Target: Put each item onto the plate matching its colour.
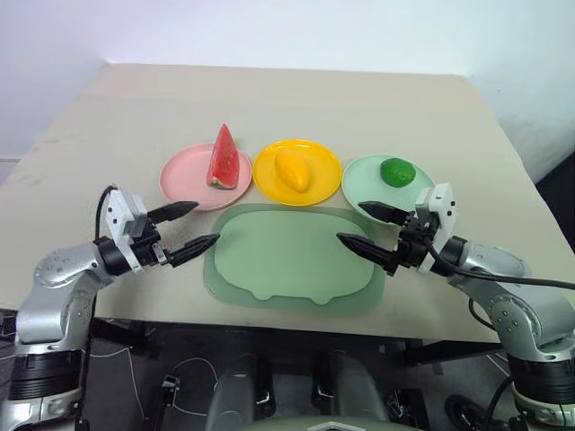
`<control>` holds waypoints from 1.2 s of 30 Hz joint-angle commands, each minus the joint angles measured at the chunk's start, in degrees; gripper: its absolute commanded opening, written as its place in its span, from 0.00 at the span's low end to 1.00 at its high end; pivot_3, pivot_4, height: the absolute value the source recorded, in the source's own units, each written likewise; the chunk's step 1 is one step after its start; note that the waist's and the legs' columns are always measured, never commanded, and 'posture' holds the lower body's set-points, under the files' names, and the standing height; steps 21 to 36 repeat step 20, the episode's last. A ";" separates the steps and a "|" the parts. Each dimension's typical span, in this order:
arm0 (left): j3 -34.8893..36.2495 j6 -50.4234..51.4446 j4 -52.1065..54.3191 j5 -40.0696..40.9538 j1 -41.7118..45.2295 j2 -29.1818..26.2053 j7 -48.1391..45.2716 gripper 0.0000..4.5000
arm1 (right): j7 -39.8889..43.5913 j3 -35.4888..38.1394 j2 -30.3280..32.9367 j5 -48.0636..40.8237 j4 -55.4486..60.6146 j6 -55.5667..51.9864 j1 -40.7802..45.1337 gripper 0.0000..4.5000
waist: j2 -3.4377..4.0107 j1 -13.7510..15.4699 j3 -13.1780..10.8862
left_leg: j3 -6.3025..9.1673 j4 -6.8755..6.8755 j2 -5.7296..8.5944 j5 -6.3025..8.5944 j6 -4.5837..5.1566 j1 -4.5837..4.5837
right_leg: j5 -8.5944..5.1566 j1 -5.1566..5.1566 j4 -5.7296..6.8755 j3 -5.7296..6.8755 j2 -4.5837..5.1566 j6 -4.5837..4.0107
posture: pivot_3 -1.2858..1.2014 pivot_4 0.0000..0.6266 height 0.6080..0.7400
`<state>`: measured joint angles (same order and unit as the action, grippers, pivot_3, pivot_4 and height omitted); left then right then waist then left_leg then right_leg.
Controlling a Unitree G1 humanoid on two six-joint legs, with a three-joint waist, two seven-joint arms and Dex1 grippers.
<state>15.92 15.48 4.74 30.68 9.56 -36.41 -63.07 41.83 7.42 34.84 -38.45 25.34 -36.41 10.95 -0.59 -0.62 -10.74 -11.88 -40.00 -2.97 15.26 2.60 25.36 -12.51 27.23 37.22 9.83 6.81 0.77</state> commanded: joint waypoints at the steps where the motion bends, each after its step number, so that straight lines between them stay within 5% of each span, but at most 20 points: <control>1: -0.10 -3.25 -0.91 0.09 0.60 -0.40 -1.52 0.99 | 0.27 1.55 0.40 -0.29 0.66 1.35 0.14 1.00 | 0.00 0.02 0.00 | 0.00 0.00 0.00 0.00 0.01 0.00 | -0.01 0.00 -0.01 0.00 0.01 0.02 | 0.52 0.24 0.67; 12: -0.45 -9.49 -9.24 0.96 0.98 1.42 -5.68 0.99 | 0.53 1.88 0.55 0.93 0.30 2.94 -0.75 1.00 | 0.00 -0.02 0.00 | 0.01 0.01 0.00 0.02 0.03 0.01 | 0.00 0.01 -0.02 0.00 0.01 0.00 | 0.52 0.24 0.67; 36: -1.19 -8.53 -6.72 2.35 0.23 4.52 -3.40 0.99 | 0.90 2.55 2.16 -0.27 1.97 0.89 -1.51 1.00 | -0.01 -0.03 0.01 | 0.01 0.00 0.00 0.03 0.06 0.00 | 0.01 -0.02 -0.04 0.00 0.01 0.01 | 0.52 0.24 0.67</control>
